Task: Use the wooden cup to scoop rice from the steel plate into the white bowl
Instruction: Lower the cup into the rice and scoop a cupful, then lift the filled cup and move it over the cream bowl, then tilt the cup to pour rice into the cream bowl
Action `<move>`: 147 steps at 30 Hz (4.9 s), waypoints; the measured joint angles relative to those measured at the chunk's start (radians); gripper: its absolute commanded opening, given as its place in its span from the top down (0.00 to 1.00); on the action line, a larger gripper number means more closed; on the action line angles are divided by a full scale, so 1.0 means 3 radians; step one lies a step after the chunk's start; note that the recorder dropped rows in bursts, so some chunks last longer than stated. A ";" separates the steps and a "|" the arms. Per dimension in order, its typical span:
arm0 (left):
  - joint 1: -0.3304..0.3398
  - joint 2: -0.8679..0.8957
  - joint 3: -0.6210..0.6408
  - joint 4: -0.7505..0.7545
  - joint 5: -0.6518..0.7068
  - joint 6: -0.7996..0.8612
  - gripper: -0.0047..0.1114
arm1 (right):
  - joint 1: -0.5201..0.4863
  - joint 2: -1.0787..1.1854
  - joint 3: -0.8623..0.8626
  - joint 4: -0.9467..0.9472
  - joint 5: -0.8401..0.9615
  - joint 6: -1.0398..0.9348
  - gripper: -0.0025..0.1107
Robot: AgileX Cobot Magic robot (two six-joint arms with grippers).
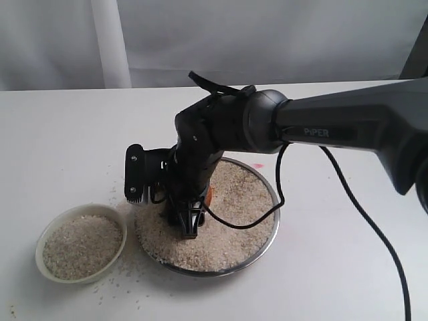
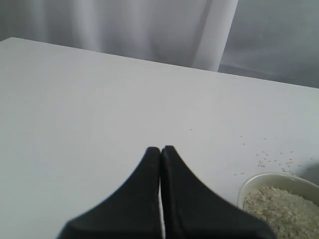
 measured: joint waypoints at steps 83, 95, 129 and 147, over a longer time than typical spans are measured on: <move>0.0000 0.0000 0.0000 0.0000 0.0000 0.0000 0.96 | 0.0981 -0.0074 -0.0381 -0.2382 -0.0153 0.0786 0.98; 0.0000 0.0000 0.0000 0.0000 0.0000 0.0000 0.96 | 0.1090 0.0152 -0.0381 -0.3167 -0.0174 0.0872 0.98; 0.0000 0.0000 0.0000 0.0000 0.0000 0.0000 0.96 | 0.1283 0.0333 -0.0386 -0.4335 0.0076 0.0980 0.98; 0.0000 0.0000 0.0000 0.0000 0.0000 0.0000 0.96 | 0.1475 0.0333 -0.0386 -0.4599 0.0224 0.1065 0.98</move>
